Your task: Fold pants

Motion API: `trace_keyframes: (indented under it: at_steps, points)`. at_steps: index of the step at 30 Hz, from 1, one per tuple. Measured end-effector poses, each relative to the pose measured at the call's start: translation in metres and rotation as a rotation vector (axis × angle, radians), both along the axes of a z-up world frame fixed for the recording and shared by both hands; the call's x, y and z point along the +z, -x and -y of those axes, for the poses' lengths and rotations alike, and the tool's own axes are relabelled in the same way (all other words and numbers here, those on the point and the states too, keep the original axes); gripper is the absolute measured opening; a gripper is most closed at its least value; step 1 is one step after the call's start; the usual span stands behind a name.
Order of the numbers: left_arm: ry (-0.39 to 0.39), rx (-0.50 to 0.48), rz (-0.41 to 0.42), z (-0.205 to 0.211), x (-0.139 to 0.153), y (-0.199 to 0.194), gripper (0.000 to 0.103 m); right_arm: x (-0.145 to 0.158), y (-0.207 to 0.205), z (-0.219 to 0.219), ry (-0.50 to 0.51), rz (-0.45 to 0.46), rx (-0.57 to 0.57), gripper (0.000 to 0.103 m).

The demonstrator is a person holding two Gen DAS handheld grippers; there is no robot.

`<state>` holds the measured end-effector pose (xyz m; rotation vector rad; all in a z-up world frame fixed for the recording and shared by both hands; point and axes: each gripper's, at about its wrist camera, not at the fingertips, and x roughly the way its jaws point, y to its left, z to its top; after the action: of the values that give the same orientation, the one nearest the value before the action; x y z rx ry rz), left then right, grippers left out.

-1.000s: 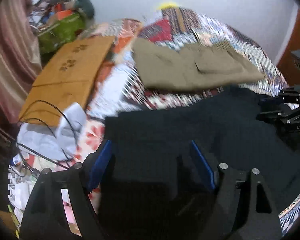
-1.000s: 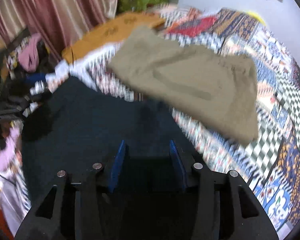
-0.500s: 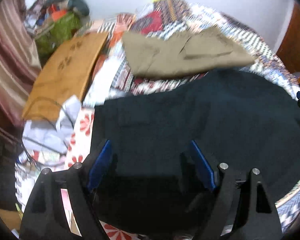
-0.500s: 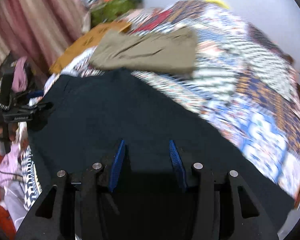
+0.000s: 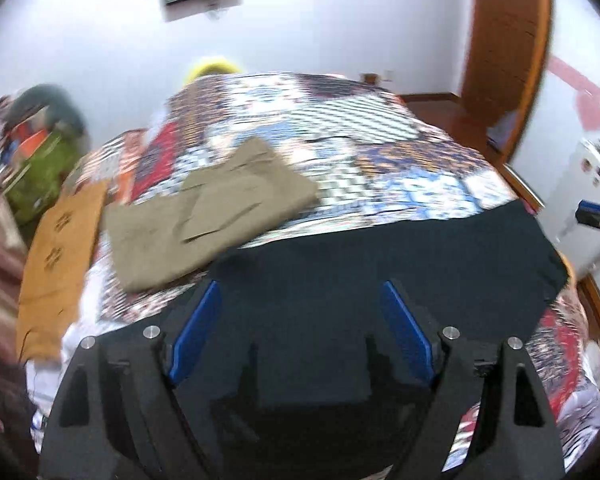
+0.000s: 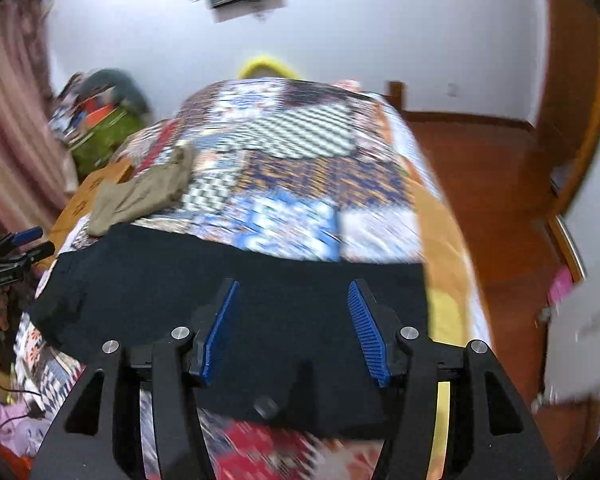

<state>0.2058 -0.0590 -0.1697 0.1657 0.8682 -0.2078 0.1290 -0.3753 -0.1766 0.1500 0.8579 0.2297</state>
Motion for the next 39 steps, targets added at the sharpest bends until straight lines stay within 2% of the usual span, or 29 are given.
trace_keyframes:
  at_steps: [2, 6, 9, 13, 16, 19, 24, 31, 36, 37, 39]
  points:
    - [0.003, -0.059, -0.015, 0.027, -0.004, -0.004, 0.083, -0.011, 0.016, 0.018, -0.026, -0.022, -0.046, 0.061]
    - [-0.024, -0.151, -0.050, 0.073, -0.019, -0.006, 0.083, -0.037, 0.045, 0.032, -0.089, -0.086, -0.107, 0.062]
    - [-0.046, -0.207, -0.083, 0.099, -0.032, -0.003, 0.083, -0.061, 0.060, 0.038, -0.175, -0.147, -0.135, 0.062]
    - [-0.070, -0.250, -0.135, 0.122, -0.053, -0.002, 0.083, -0.088, 0.065, 0.039, -0.251, -0.224, -0.158, 0.062]
    - [-0.081, -0.266, -0.178, 0.130, -0.068, 0.000, 0.083, -0.098, 0.062, 0.041, -0.319, -0.250, -0.150, 0.062]
    - [-0.086, -0.269, -0.202, 0.135, -0.081, 0.000, 0.084, -0.101, 0.057, 0.043, -0.325, -0.244, -0.159, 0.062]
    - [-0.008, -0.231, -0.253, 0.129, -0.087, -0.007, 0.088, -0.108, 0.050, 0.052, -0.399, -0.239, -0.183, 0.063]
    - [-0.018, -0.232, -0.239, 0.132, -0.088, -0.005, 0.091, -0.114, 0.039, 0.060, -0.483, -0.214, -0.212, 0.069]
    - [-0.012, -0.234, -0.240, 0.131, -0.090, -0.006, 0.092, -0.111, 0.034, 0.066, -0.509, -0.171, -0.254, 0.069]
    - [-0.011, -0.234, -0.241, 0.131, -0.090, -0.006, 0.093, -0.109, 0.033, 0.066, -0.501, -0.156, -0.261, 0.069]
    - [-0.008, -0.234, -0.241, 0.131, -0.090, -0.006, 0.093, -0.107, 0.031, 0.065, -0.476, -0.130, -0.273, 0.060]
